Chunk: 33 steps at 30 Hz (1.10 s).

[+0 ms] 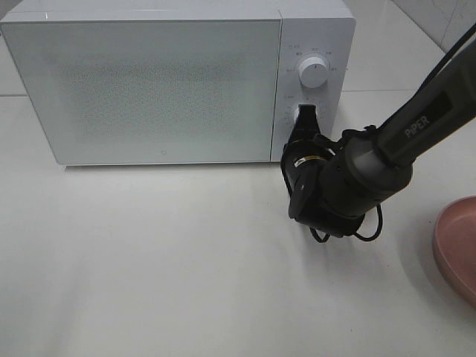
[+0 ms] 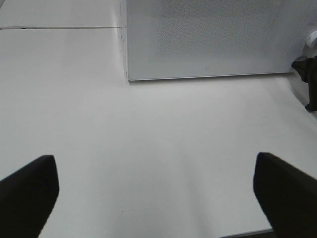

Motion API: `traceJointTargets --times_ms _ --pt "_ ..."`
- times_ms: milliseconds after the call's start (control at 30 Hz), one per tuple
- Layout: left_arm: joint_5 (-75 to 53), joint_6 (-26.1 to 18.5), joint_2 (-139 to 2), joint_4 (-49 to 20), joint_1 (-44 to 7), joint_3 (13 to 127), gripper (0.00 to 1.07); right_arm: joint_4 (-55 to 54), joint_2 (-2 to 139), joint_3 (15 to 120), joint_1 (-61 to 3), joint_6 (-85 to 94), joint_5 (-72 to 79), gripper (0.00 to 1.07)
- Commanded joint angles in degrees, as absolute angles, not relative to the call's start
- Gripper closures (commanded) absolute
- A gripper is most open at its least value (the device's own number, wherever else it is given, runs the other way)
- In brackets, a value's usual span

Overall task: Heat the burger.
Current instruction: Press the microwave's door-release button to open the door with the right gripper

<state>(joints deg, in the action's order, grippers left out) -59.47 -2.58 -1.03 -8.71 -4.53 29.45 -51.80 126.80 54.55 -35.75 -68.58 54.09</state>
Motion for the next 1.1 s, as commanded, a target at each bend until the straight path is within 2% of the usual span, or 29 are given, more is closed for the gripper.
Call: traceJointTargets --times_ms 33,633,867,1100 --pt "-59.13 -2.41 -1.09 -8.88 -4.81 29.34 0.06 -50.19 126.68 55.98 -35.29 -67.61 60.62 1.07" --pt "-59.13 -2.41 -1.09 -8.88 -4.81 29.34 0.06 -50.76 126.85 59.59 -35.29 -67.15 64.06 1.07" --pt "-59.13 -2.41 -1.09 -8.88 -4.81 29.34 0.06 -50.88 126.85 62.17 -32.60 -64.63 64.63 1.07" --pt "-59.13 -2.41 -1.09 -8.88 -4.81 29.34 0.06 -52.65 126.85 63.14 -32.54 -61.94 64.69 1.07"
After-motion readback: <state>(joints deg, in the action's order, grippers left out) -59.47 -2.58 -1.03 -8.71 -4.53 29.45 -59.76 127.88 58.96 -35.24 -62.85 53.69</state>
